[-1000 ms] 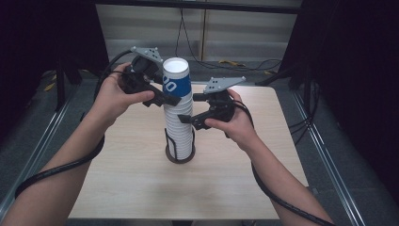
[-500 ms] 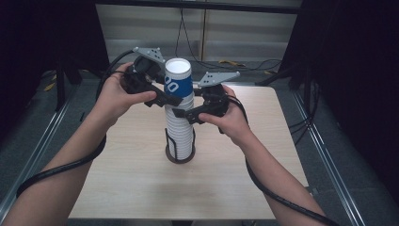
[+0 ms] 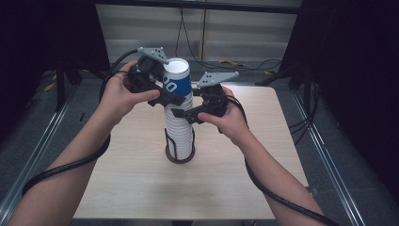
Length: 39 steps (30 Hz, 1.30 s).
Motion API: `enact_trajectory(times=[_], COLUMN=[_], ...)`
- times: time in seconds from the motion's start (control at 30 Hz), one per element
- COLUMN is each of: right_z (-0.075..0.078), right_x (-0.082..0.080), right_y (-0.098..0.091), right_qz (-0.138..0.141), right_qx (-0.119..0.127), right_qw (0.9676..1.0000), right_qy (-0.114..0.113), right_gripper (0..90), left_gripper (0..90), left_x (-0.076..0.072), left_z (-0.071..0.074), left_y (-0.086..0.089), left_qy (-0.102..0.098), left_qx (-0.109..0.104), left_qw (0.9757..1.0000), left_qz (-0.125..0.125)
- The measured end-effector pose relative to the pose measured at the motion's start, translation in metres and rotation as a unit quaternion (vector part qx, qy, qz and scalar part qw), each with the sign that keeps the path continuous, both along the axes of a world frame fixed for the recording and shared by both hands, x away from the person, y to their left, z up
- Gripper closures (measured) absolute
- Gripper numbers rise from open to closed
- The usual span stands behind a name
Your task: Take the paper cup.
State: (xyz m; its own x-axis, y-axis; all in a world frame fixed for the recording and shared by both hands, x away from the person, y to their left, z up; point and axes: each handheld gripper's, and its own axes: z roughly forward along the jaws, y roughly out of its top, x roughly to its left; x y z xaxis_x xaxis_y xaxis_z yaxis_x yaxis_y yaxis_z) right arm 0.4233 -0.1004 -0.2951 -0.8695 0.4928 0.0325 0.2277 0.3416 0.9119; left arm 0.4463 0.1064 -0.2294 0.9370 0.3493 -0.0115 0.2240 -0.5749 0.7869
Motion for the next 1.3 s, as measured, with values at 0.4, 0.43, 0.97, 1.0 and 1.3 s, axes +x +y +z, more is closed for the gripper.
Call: enact_trajectory(times=[0.4,0.43,0.97,1.0,1.3], right_z=[-0.002,-0.002,-0.004,-0.004,-0.004], right_x=[0.001,0.001,0.000,0.000,0.000], right_y=[0.000,0.000,0.004,0.004,0.004], right_qz=[0.001,0.001,0.001,0.000,0.003], right_qx=[-0.001,-0.003,-0.014,-0.015,-0.025], right_qw=[1.0000,1.0000,0.9999,0.9999,0.9996], right_qy=[0.000,-0.002,-0.004,-0.005,-0.010], right_gripper=[12.2,12.2,13.5,13.6,13.7], left_gripper=[19.5,19.7,20.6,20.8,22.2], left_x=[0.001,0.001,0.002,0.002,0.000], left_z=[0.005,0.005,0.009,0.009,0.018], left_y=[0.007,0.007,0.005,0.004,0.006], left_qy=[0.012,0.012,0.003,0.006,0.005], left_qx=[-0.029,-0.029,-0.052,-0.054,-0.060], left_qw=[0.9995,0.9995,0.9983,0.9982,0.9976], left_qz=[0.010,0.010,0.025,0.027,0.035])
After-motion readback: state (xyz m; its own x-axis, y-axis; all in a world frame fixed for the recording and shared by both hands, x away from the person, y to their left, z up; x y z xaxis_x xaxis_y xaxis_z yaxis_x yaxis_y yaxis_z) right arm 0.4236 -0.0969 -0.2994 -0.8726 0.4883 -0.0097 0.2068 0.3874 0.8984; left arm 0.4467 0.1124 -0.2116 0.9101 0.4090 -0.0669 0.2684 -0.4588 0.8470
